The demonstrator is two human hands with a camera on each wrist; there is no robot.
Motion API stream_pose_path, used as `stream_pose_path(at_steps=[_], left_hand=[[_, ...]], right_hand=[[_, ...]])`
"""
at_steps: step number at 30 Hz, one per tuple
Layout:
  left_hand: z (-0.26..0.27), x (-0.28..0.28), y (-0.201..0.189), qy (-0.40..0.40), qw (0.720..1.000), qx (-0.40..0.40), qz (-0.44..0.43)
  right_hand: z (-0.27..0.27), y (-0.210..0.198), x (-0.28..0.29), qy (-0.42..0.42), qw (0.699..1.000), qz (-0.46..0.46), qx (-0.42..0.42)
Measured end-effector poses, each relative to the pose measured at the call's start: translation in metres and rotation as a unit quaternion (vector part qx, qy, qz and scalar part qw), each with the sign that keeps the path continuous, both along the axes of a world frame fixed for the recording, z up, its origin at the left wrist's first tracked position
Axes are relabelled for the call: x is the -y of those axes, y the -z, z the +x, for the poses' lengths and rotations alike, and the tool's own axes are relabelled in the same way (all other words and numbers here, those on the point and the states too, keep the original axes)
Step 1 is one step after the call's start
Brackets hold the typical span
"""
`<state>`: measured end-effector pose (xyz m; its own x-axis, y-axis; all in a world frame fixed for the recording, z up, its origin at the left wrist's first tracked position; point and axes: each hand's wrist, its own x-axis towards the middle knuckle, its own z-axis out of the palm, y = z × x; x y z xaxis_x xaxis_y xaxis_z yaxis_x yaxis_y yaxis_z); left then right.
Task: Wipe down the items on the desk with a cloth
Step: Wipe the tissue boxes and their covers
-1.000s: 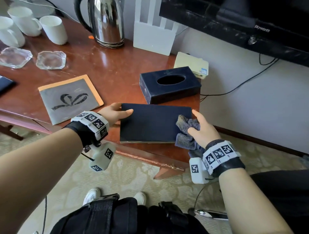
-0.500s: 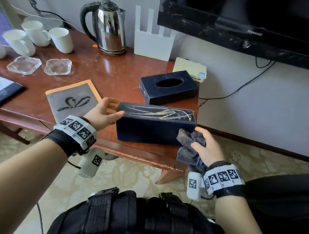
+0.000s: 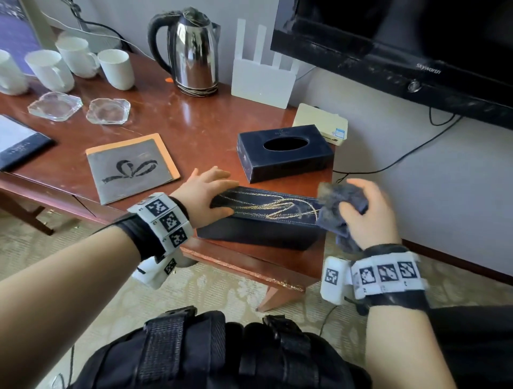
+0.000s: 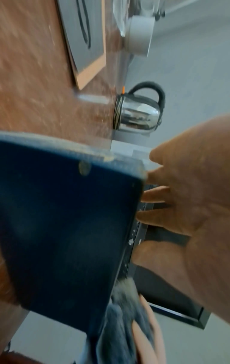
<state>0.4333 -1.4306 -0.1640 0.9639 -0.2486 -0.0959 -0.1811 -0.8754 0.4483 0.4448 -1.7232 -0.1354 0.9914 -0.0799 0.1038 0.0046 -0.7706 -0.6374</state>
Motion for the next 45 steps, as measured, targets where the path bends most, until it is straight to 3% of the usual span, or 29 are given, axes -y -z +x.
stream_pose_path(at_steps=[2, 5, 10, 13, 14, 17, 18, 22, 25, 28, 30, 33, 37, 42, 45], left_hand=[[0.003, 0.016, 0.0, 0.035, 0.997, -0.029, 0.068], [0.005, 0.027, 0.001, 0.049, 0.989, -0.054, 0.127], [0.005, 0.027, -0.001, 0.049, 0.989, -0.06, 0.13], [0.004, 0.027, -0.001, 0.042, 0.991, -0.063, 0.107], [0.004, 0.027, -0.001, 0.041, 0.992, -0.062, 0.104], [0.004, 0.027, -0.003, 0.037, 0.993, -0.065, 0.095], [0.004, 0.027, -0.004, 0.035, 0.993, -0.066, 0.092], [0.004, 0.029, -0.005, 0.036, 0.992, -0.07, 0.102], [0.004, 0.029, -0.007, 0.037, 0.99, -0.075, 0.113], [0.003, 0.029, -0.008, 0.039, 0.99, -0.077, 0.115], [0.003, 0.029, -0.009, 0.036, 0.99, -0.078, 0.109], [0.003, 0.029, -0.009, 0.032, 0.992, -0.076, 0.095], [0.003, 0.029, -0.008, 0.028, 0.993, -0.072, 0.088], [0.005, 0.028, -0.006, 0.026, 0.994, -0.073, 0.079], [0.006, 0.028, -0.006, 0.027, 0.994, -0.074, 0.077]], right_hand=[[0.006, 0.011, -0.013, -0.076, 0.991, -0.088, -0.06], [0.007, 0.014, -0.02, -0.088, 0.984, -0.133, -0.074], [0.0, -0.002, -0.02, -0.197, 0.948, -0.236, -0.087], [-0.001, -0.016, -0.017, -0.268, 0.909, -0.288, -0.14], [0.004, -0.02, -0.013, -0.257, 0.913, -0.281, -0.146], [0.027, -0.021, 0.0, -0.122, 0.974, -0.181, -0.066], [0.032, -0.015, 0.0, -0.102, 0.98, -0.163, -0.057], [0.019, 0.011, -0.016, -0.133, 0.969, -0.188, -0.087], [0.0, 0.008, -0.009, -0.205, 0.949, -0.227, -0.078], [-0.006, -0.008, 0.004, -0.275, 0.919, -0.241, -0.145], [0.005, -0.017, 0.008, -0.241, 0.94, -0.202, -0.136], [0.03, -0.012, 0.004, -0.114, 0.984, -0.109, -0.079], [0.014, 0.014, -0.008, -0.123, 0.971, -0.182, -0.097], [-0.006, 0.009, 0.016, -0.153, 0.97, -0.126, -0.141], [0.014, 0.002, 0.021, -0.107, 0.977, -0.154, -0.103]])
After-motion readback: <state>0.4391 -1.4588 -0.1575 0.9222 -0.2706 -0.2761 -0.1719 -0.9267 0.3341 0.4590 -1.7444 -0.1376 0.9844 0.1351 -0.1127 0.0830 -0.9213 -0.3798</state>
